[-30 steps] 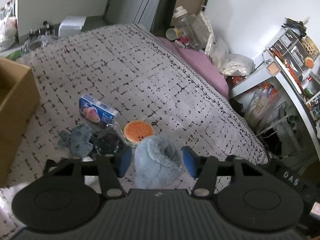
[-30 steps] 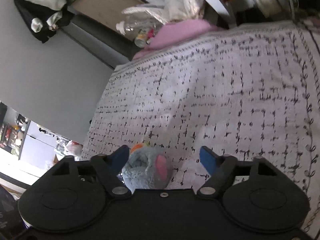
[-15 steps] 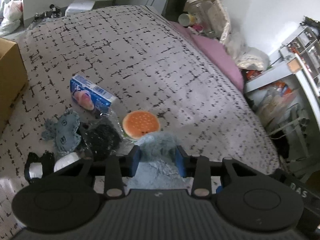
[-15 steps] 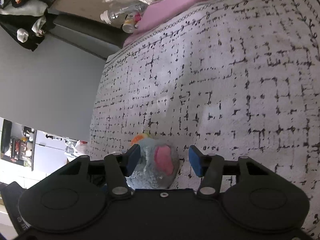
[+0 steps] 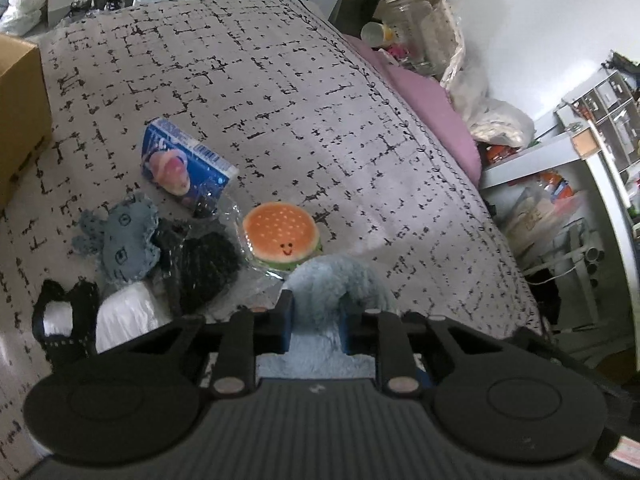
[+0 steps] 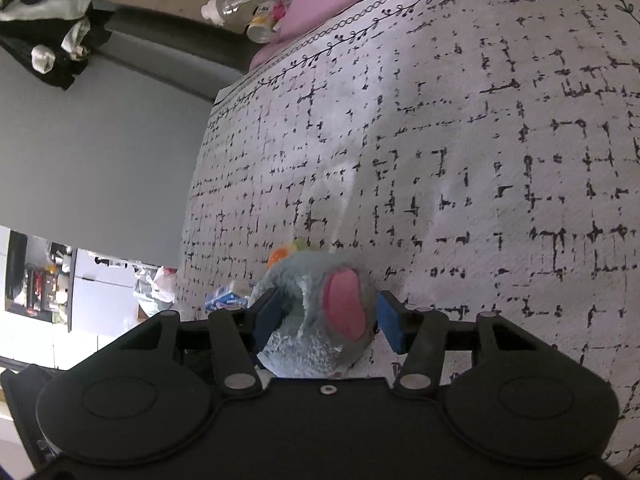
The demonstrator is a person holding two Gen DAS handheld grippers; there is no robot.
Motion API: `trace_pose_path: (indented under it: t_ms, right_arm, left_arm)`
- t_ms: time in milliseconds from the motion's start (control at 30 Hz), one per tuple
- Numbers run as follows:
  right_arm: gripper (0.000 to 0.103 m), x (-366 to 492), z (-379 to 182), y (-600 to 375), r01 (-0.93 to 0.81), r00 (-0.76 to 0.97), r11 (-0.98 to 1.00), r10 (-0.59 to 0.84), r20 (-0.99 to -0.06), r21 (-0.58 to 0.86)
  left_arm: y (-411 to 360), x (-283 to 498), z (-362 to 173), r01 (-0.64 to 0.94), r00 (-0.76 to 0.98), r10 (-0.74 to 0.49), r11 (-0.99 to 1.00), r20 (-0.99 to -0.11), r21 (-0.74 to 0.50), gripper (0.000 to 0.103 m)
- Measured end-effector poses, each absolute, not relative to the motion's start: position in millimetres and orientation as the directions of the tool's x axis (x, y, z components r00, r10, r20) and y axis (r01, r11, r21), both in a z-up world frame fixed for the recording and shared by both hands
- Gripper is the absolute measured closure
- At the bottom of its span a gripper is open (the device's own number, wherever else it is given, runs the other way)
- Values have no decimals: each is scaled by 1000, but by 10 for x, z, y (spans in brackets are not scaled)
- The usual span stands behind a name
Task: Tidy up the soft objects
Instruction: 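Lift the grey-blue plush with the right gripper and carry it over the box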
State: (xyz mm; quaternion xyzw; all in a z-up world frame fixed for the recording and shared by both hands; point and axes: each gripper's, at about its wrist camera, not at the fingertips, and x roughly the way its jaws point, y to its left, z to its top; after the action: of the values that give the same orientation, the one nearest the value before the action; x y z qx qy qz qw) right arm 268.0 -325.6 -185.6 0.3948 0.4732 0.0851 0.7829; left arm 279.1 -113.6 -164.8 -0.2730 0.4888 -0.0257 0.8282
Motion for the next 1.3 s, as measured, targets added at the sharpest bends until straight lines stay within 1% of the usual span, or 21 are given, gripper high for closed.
trace_pose_path:
  t_ms: [100, 133, 167, 233, 367, 467, 667, 1133, 1300]
  right_arm:
    - [52, 2647, -1829, -3248, 227, 550, 652, 527, -648, 723]
    - [57, 2641, -1819, -3231, 217, 549, 657, 529, -647, 722]
    - [65, 2633, -1815, -3215, 214, 546, 659, 532, -647, 722]
    - [76, 2616, -1799, -3194, 204, 547, 662, 534, -645, 721]
    - [80, 2585, -1698, -3119, 142, 561, 665, 556, -613, 733]
    - [82, 2535, -1635, -3083, 99, 568, 655, 581, -583, 749]
    - [82, 2452, -1479, -3002, 41, 582, 633, 614, -533, 773]
    - [82, 2306, -1221, -2561, -75, 582, 607, 671, -459, 791]
    - [82, 2266, -1140, -2344, -125, 582, 604, 687, -435, 787]
  left_arm:
    - [-1127, 2735, -1601, -224, 520, -338, 832, -785, -507, 82]
    - [-1122, 2715, -1576, -221, 522, -345, 829, -780, -515, 82]
    - [-1114, 2694, -1548, -218, 528, -348, 826, -775, -519, 83]
    - [-1088, 2648, -1466, -215, 549, -327, 834, -769, -508, 83]
    - [-1007, 2600, -1364, -213, 564, -321, 834, -761, -509, 83]
    - [-951, 2561, -1248, -206, 580, -309, 840, -754, -502, 83]
    - [-852, 2446, -1022, -195, 609, -287, 849, -739, -491, 83]
    - [-420, 2203, -658, -186, 654, -239, 868, -717, -460, 83]
    - [-180, 2127, -576, -192, 671, -235, 861, -703, -470, 83]
